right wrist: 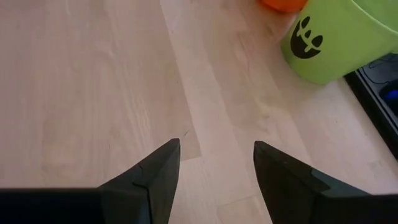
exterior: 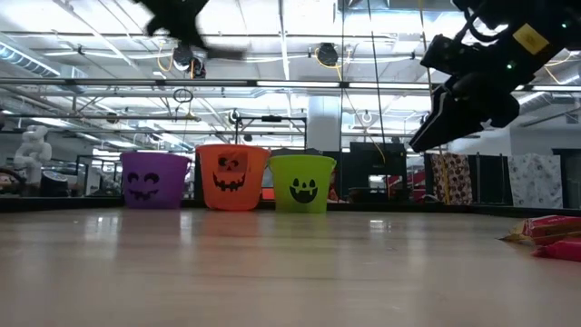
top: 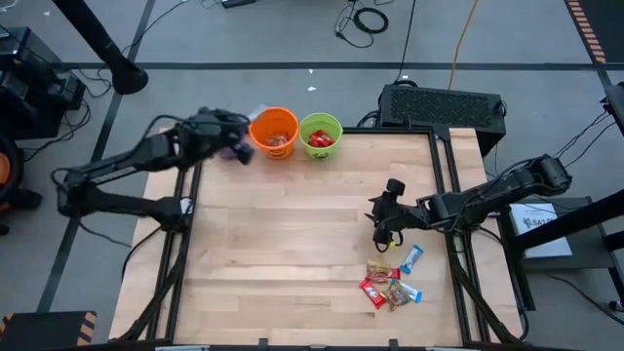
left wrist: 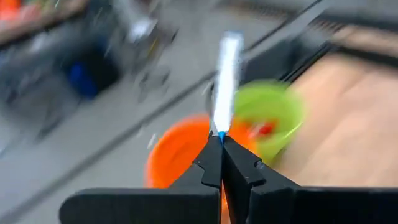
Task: Sort candy by brand, put in halloween buckets
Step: Put the white chocolate bar into the violet bucket, then put golden candy into the orange bucket
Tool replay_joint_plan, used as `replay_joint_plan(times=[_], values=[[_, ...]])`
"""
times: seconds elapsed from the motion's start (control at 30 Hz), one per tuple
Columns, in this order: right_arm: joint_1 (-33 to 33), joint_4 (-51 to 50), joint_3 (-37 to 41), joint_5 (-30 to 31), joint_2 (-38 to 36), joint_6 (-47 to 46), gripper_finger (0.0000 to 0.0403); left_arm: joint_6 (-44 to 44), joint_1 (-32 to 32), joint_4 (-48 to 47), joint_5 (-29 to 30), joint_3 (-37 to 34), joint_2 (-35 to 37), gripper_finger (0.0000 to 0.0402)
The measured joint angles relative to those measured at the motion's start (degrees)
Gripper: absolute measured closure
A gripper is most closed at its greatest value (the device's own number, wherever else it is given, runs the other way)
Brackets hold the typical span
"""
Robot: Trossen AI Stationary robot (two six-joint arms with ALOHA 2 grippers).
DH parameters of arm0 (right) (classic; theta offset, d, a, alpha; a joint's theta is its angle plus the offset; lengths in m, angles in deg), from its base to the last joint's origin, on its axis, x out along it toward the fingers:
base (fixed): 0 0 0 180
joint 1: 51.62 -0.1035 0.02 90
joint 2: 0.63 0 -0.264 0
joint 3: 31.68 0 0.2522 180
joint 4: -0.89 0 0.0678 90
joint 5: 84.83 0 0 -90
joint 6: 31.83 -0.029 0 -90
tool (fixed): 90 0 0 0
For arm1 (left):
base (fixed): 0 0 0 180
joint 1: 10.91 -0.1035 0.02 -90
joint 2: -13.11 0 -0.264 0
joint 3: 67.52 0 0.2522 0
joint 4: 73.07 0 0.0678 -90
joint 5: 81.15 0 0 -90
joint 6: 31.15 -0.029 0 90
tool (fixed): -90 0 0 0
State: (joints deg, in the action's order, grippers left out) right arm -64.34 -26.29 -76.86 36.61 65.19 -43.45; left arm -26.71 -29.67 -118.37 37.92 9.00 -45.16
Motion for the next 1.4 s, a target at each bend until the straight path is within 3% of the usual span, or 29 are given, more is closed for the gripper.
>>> replay_joint_plan(times=[0.17,0.27,0.43,0.67,0.77,0.93,1.07,1.2,1.27,1.4], values=[[0.16,-0.06,0.00,0.00,0.00,0.60,0.0206,9.74,-6.83,-20.72,-2.32,0.00,3.74,0.0398],[0.14,-0.06,0.00,-0.02,0.00,1.01,0.0206,12.50,-9.54,-27.45,-2.85,-0.67,3.54,0.0398],[0.14,-0.08,0.00,0.00,0.00,2.50,0.0206,8.63,-16.89,-23.78,-0.52,-5.22,0.00,0.0398],[0.16,-0.12,0.00,-0.01,0.00,3.78,0.0206,8.59,-24.60,-22.67,1.32,-6.01,-8.52,0.0393],[0.15,-0.14,0.00,0.00,0.00,3.85,0.0206,8.51,-27.35,-22.79,-3.96,-6.01,-11.52,0.0369],[0.16,-0.17,0.00,-0.02,0.00,3.85,0.0206,7.59,-28.56,-21.49,-4.52,-5.96,-12.87,0.0307],[0.16,-0.17,0.00,0.00,0.00,3.85,0.0206,8.11,-24.68,-20.38,-5.35,-4.29,-8.59,0.0282],[0.15,-0.17,0.00,0.00,0.00,4.70,0.0206,11.36,-13.19,-14.94,-9.55,-5.64,-2.03,0.0279],[0.16,-0.10,0.00,0.00,0.00,4.79,0.0206,12.66,-5.06,-8.45,-10.96,-7.90,0.22,0.0279],[0.16,2.85,0.00,-0.02,-0.02,4.81,0.0206,7.66,12.06,15.81,-11.39,-16.52,1.15,0.0279]])
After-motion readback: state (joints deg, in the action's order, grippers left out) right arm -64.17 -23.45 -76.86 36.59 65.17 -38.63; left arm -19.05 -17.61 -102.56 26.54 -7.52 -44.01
